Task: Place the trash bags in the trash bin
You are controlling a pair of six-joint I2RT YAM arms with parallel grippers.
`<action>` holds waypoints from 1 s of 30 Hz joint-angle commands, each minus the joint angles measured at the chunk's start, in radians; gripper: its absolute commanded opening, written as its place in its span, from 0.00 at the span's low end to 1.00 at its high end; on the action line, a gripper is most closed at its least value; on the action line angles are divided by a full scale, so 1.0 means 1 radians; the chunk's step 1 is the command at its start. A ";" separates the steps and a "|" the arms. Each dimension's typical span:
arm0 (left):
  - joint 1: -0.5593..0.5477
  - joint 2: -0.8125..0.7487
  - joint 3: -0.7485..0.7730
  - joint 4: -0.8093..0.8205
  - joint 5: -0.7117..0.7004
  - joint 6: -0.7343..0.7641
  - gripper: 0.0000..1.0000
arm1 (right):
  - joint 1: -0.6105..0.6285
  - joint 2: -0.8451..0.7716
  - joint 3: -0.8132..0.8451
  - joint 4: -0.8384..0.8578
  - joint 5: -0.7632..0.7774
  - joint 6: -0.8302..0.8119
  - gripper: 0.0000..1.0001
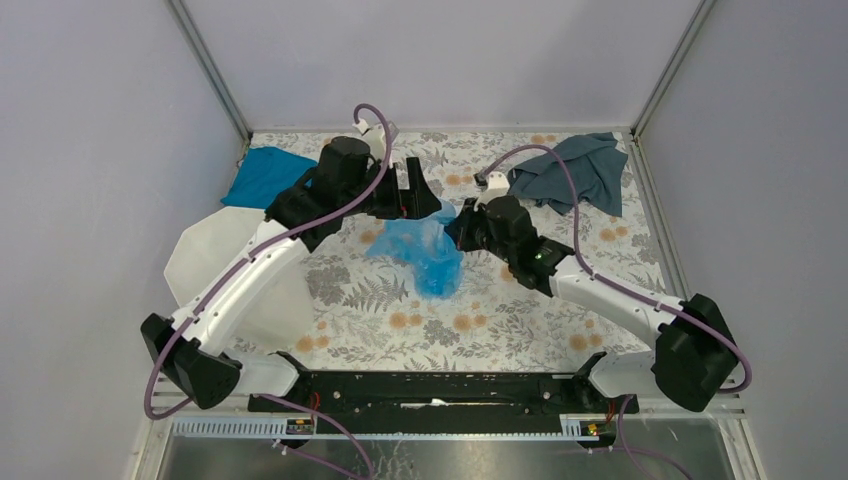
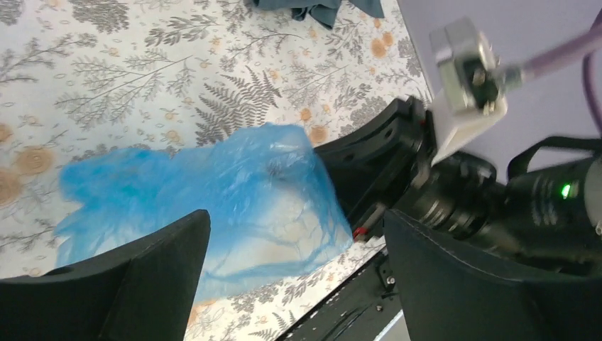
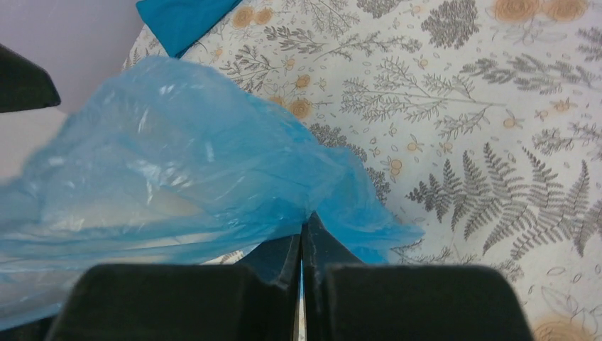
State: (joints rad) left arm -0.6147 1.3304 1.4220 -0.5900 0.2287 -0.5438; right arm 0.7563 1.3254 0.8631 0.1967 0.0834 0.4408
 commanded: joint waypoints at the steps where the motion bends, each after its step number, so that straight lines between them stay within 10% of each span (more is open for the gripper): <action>1: 0.003 -0.103 -0.029 -0.025 -0.042 0.026 0.99 | -0.094 -0.041 0.079 -0.174 -0.072 0.187 0.00; 7: -0.080 -0.167 -0.203 0.063 0.050 -0.033 0.99 | -0.310 -0.016 0.068 -0.189 -0.327 0.317 0.00; 16: -0.376 0.057 -0.355 0.271 -0.239 -0.143 0.99 | -0.362 -0.027 0.041 -0.222 -0.394 0.369 0.00; 27: -0.346 0.405 -0.268 0.331 -0.500 -0.100 0.98 | -0.372 -0.062 0.037 -0.263 -0.374 0.306 0.00; 30: -0.276 0.450 -0.288 0.359 -0.410 -0.126 0.81 | -0.378 -0.065 0.036 -0.278 -0.379 0.278 0.00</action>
State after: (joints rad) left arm -0.9676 1.7519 1.1088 -0.3050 -0.1852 -0.6617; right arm 0.3912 1.2919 0.8982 -0.0631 -0.2802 0.7666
